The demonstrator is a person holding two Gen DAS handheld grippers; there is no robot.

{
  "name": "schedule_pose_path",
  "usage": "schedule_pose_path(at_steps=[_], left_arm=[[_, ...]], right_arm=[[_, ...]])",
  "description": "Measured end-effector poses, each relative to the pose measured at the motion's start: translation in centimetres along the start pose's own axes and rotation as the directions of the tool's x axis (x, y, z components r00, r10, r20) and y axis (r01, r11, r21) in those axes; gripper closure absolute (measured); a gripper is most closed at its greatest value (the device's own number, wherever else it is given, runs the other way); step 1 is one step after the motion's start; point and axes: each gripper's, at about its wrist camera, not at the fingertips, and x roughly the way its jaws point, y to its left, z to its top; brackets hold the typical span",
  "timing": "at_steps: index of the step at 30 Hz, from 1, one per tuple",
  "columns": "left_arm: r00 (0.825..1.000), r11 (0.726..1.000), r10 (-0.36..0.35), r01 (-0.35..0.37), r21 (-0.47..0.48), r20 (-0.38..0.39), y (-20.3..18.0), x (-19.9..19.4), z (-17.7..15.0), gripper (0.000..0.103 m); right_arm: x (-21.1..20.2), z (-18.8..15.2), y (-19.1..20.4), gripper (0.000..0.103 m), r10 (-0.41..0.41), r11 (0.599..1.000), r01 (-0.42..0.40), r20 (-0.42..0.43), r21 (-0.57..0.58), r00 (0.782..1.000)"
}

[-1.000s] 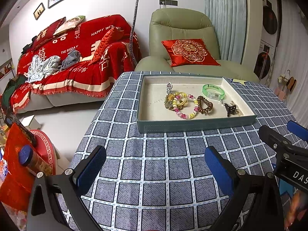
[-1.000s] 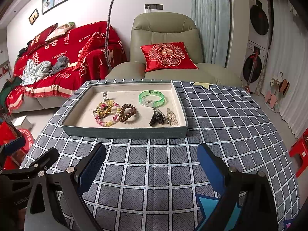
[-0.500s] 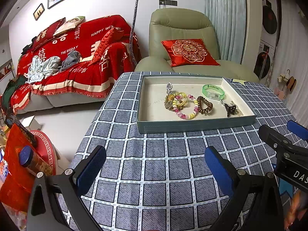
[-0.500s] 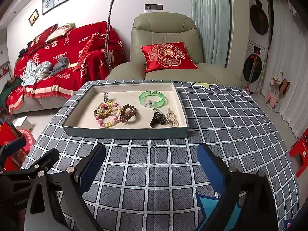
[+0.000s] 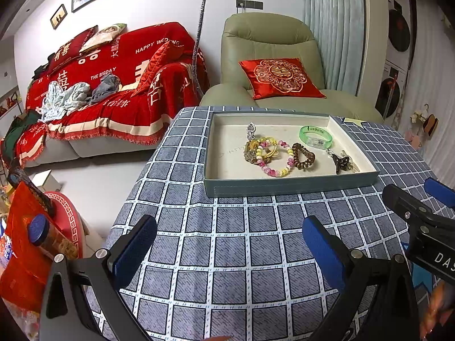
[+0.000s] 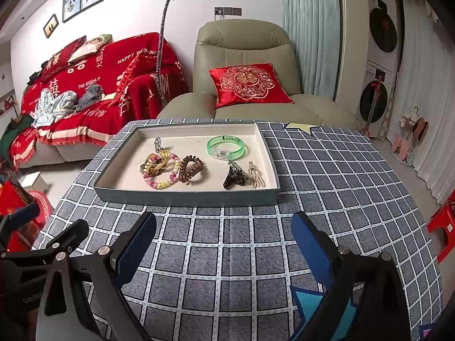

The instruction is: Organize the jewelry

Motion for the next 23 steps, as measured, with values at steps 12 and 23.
schedule_pose_path(at_steps=[12,23], left_arm=[[1.0,1.0,0.003,-0.003,0.002,-0.003,0.59,0.09,0.05,0.0],[1.0,1.0,-0.011,0.011,-0.002,0.006,0.72,0.0,0.04,0.0]], right_arm=[[0.0,-0.03,0.02,0.006,0.0,1.0,0.0,0.0,0.001,1.0],[-0.07,-0.01,0.1,0.006,0.001,1.0,-0.001,-0.001,0.0,1.0]])
